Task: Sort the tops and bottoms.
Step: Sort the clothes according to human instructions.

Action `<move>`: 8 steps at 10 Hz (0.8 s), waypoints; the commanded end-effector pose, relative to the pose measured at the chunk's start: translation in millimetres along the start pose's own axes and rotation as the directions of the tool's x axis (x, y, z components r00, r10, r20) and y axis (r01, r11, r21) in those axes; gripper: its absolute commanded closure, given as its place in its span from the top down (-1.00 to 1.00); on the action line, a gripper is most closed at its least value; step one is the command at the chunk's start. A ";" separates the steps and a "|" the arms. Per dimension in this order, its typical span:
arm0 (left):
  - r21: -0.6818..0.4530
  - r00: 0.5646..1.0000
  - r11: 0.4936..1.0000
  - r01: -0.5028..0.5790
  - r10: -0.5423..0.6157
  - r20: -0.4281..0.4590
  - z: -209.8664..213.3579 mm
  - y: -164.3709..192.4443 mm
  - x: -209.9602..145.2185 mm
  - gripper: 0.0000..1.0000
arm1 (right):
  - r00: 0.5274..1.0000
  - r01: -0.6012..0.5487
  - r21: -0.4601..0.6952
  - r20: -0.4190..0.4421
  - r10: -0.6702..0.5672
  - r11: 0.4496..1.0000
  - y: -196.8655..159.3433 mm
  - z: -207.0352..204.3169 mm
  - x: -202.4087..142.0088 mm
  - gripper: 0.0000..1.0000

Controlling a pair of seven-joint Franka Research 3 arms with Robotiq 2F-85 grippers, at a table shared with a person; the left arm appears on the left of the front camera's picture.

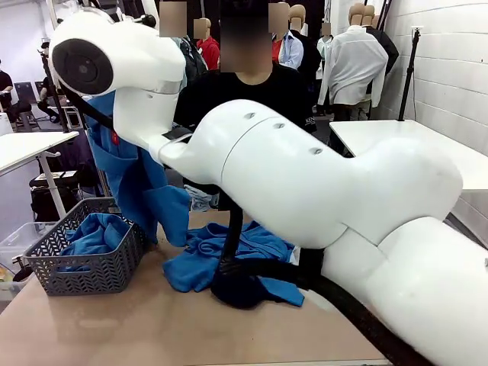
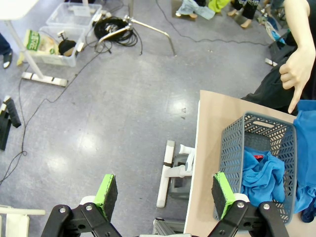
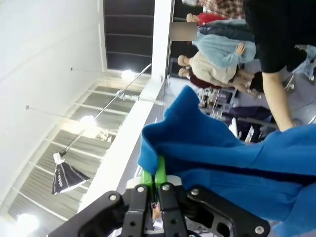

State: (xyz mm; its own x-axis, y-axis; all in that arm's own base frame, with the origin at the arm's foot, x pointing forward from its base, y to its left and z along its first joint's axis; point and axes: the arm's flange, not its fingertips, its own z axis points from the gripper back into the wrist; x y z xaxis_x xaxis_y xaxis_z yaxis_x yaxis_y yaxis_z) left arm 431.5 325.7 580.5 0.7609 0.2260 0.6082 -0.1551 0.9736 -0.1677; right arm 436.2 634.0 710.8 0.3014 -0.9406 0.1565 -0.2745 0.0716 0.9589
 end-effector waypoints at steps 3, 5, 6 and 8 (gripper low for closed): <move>0.010 1.000 1.000 0.019 -0.019 0.004 1.4 1.9 -2.6 1.00 | 0.983 0.135 0.081 -0.135 -0.123 0.988 55.1 -56.3 -2.7 -1.00; 0.010 1.000 1.000 0.019 -0.019 0.004 1.4 1.9 -2.6 1.00 | 0.965 0.187 0.146 -0.211 -0.155 0.971 71.6 -82.4 -24.6 -1.00; 0.010 1.000 1.000 0.019 -0.019 0.004 1.4 1.9 -2.6 1.00 | 0.959 0.216 0.172 -0.223 -0.175 0.961 79.6 -93.6 -34.7 -1.00; 0.010 1.000 1.000 0.019 -0.019 0.004 1.4 1.9 -2.6 1.00 | 0.933 0.281 0.211 -0.287 -0.215 0.936 92.0 -116.6 -63.0 -1.00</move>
State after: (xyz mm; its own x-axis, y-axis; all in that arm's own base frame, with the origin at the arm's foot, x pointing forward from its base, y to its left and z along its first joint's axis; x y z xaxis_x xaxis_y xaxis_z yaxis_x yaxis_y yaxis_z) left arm 431.5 325.7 580.5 0.7609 0.2260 0.6082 -0.1551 0.9736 -0.1677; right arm 409.4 600.7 768.3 0.5729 -0.8176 0.0581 -0.3544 -0.1832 0.9170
